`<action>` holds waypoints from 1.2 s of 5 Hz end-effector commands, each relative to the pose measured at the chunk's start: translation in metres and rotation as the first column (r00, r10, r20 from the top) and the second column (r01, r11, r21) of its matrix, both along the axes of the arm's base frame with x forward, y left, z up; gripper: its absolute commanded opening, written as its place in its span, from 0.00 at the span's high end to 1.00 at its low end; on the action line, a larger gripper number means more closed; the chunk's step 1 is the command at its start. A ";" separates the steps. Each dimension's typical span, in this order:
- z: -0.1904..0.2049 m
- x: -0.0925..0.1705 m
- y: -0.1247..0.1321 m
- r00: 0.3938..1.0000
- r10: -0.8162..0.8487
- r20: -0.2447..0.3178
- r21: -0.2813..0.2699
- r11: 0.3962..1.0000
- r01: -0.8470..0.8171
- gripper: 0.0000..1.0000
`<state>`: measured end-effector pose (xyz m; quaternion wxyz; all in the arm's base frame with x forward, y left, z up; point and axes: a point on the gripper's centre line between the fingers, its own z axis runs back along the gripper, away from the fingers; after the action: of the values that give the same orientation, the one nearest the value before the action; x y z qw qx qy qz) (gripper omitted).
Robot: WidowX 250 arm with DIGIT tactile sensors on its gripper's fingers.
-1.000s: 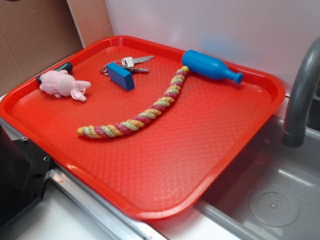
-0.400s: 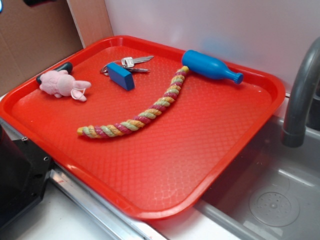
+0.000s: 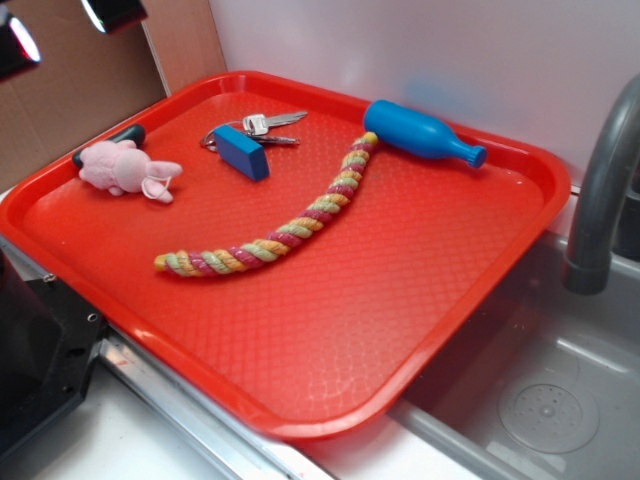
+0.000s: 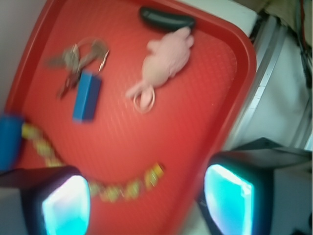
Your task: Grab the pink bunny.
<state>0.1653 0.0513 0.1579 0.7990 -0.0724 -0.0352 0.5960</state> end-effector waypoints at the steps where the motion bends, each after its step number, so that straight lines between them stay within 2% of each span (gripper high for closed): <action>1: -0.042 0.014 0.053 0.914 0.400 0.064 0.037 0.914 -0.403 0.00; 2: -0.061 0.018 0.070 0.904 0.424 0.059 0.087 0.900 -0.428 0.00; 3: -0.079 0.021 0.079 0.918 0.396 0.025 0.154 0.906 -0.395 0.00; 6: -0.138 0.030 0.078 0.912 0.403 -0.080 0.336 0.872 -0.356 0.00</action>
<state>0.2025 0.1266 0.0127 0.6645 0.1094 -0.0806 0.7349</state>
